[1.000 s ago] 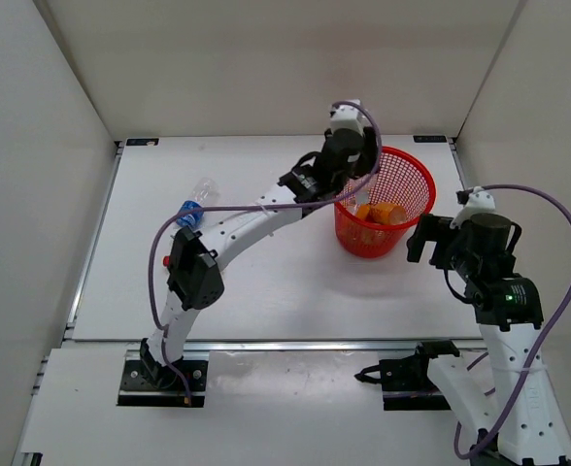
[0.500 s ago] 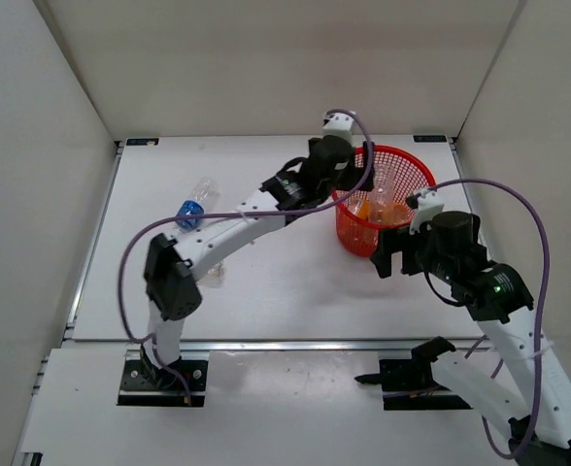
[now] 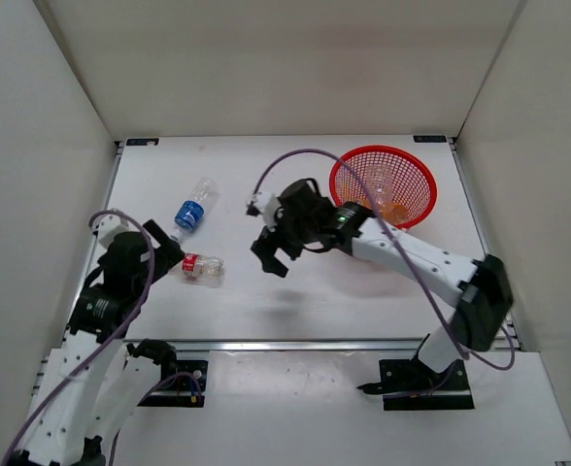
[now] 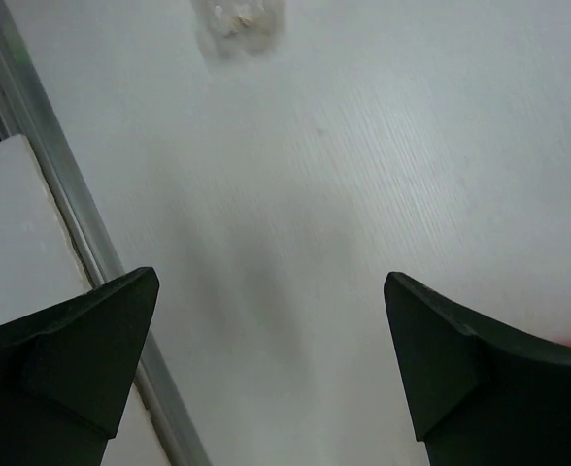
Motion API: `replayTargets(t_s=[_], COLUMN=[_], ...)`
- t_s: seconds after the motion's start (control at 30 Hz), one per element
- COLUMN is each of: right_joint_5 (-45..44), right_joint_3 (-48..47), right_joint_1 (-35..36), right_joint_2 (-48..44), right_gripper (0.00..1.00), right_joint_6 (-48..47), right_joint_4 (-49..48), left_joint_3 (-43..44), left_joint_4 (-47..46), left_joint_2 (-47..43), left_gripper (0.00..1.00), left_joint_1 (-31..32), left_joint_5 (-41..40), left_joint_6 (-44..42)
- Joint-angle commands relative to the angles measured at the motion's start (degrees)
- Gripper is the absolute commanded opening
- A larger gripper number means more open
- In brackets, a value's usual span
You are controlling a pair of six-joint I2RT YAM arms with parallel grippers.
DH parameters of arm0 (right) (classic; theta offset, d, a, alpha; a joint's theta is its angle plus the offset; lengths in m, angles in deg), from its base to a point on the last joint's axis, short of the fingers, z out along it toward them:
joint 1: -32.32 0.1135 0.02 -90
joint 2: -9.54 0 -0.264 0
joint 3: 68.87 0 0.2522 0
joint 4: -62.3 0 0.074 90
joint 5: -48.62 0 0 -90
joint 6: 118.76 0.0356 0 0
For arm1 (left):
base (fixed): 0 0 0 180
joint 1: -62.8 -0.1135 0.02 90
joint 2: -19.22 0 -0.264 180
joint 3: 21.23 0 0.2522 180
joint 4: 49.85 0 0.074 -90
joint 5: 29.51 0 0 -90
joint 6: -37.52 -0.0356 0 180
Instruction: Put the plastic bottles in the bin
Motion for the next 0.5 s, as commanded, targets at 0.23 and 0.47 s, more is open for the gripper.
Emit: replayTargets(t_s=[0.23, 0.47], right_joint_5=[11.0, 10.2], right_joint_3=[-27.7, -34.4], right_joint_1=[6.3, 8.4], right_joint_2=[32.2, 43.0], right_gripper=[0.99, 0.99], right_joint_6=[-14.5, -12.6], right_joint_4=[-6.2, -12.3], left_joint_3=[5.4, 9.4], left_joint_4=[18.8, 24.2], left_joint_2=[-5.3, -7.1], left_gripper=[0.99, 0.98], left_joint_1=[2.5, 6.4], left_joint_5=[-8.4, -12.0], left_joint_6=[6.3, 9.0])
